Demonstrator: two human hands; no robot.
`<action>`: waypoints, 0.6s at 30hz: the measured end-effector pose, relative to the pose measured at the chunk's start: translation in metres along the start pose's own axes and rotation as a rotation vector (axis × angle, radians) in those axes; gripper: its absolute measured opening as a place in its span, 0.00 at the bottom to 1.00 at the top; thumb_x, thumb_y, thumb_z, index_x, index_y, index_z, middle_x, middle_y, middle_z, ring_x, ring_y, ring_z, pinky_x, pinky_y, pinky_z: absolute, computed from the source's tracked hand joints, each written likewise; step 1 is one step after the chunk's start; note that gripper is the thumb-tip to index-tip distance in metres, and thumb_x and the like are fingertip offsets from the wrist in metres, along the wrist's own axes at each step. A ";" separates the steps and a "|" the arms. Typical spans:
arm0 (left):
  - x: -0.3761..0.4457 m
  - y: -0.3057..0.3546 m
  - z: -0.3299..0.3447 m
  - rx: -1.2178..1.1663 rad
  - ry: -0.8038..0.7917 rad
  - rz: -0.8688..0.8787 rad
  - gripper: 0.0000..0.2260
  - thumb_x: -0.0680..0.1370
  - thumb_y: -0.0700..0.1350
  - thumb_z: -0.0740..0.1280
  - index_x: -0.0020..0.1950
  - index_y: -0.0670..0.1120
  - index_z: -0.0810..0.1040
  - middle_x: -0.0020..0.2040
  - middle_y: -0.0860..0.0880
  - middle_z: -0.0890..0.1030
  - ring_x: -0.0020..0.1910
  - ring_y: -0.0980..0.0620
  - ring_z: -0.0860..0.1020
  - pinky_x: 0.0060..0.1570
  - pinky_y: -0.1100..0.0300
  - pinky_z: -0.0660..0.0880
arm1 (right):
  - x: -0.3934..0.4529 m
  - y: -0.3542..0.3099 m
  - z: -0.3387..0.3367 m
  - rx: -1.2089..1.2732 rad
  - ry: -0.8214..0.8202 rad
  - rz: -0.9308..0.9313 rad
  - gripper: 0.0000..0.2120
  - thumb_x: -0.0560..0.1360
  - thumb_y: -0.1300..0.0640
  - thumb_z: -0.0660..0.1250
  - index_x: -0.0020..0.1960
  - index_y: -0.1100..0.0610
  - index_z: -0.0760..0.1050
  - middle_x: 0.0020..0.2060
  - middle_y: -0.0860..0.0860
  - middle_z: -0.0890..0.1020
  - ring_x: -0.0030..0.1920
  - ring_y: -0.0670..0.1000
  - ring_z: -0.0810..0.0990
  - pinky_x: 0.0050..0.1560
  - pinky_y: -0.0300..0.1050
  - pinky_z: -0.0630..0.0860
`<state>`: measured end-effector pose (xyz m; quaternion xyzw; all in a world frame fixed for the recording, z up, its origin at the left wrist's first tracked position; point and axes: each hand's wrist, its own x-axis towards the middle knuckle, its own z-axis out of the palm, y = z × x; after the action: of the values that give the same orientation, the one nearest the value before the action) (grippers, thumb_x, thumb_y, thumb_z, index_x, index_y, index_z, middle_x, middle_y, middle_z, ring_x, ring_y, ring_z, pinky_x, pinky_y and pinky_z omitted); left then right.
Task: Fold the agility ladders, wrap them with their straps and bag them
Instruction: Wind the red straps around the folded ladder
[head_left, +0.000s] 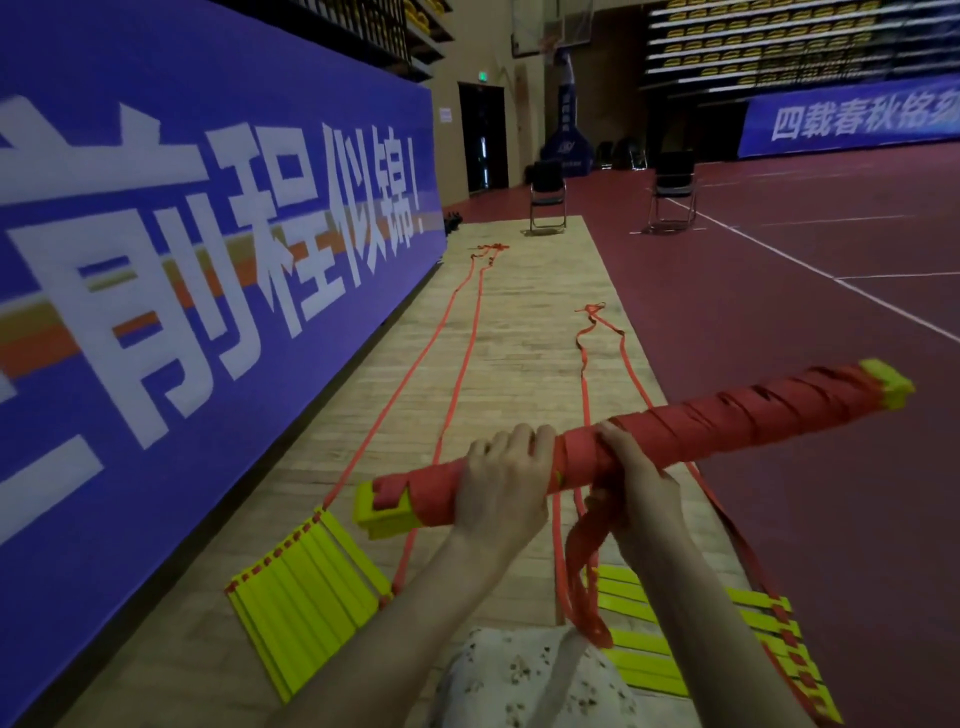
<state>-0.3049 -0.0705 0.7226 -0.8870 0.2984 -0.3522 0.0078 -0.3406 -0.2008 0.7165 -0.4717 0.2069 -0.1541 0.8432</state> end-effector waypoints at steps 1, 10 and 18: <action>0.002 0.000 -0.005 -0.047 -0.077 -0.009 0.24 0.62 0.46 0.74 0.56 0.47 0.74 0.46 0.48 0.78 0.43 0.44 0.80 0.41 0.53 0.74 | 0.002 0.003 -0.003 0.033 -0.027 -0.052 0.13 0.69 0.52 0.75 0.38 0.59 0.74 0.23 0.51 0.70 0.22 0.49 0.69 0.24 0.39 0.66; 0.014 -0.021 -0.015 -0.337 -0.324 -0.199 0.17 0.66 0.54 0.73 0.53 0.54 0.76 0.45 0.50 0.83 0.47 0.45 0.80 0.42 0.57 0.74 | 0.002 -0.015 -0.010 -0.368 -0.352 -0.224 0.20 0.65 0.43 0.75 0.43 0.60 0.80 0.30 0.54 0.79 0.29 0.55 0.73 0.32 0.47 0.70; 0.020 -0.003 -0.012 0.001 -0.008 0.010 0.24 0.67 0.49 0.74 0.62 0.53 0.75 0.48 0.51 0.82 0.46 0.46 0.81 0.42 0.55 0.74 | 0.000 -0.004 0.002 -0.025 -0.149 -0.123 0.11 0.71 0.53 0.74 0.41 0.59 0.76 0.27 0.51 0.73 0.24 0.50 0.69 0.29 0.44 0.67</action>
<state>-0.2992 -0.0764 0.7448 -0.8870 0.3026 -0.3486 0.0111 -0.3402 -0.2016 0.7212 -0.5040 0.1161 -0.1676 0.8393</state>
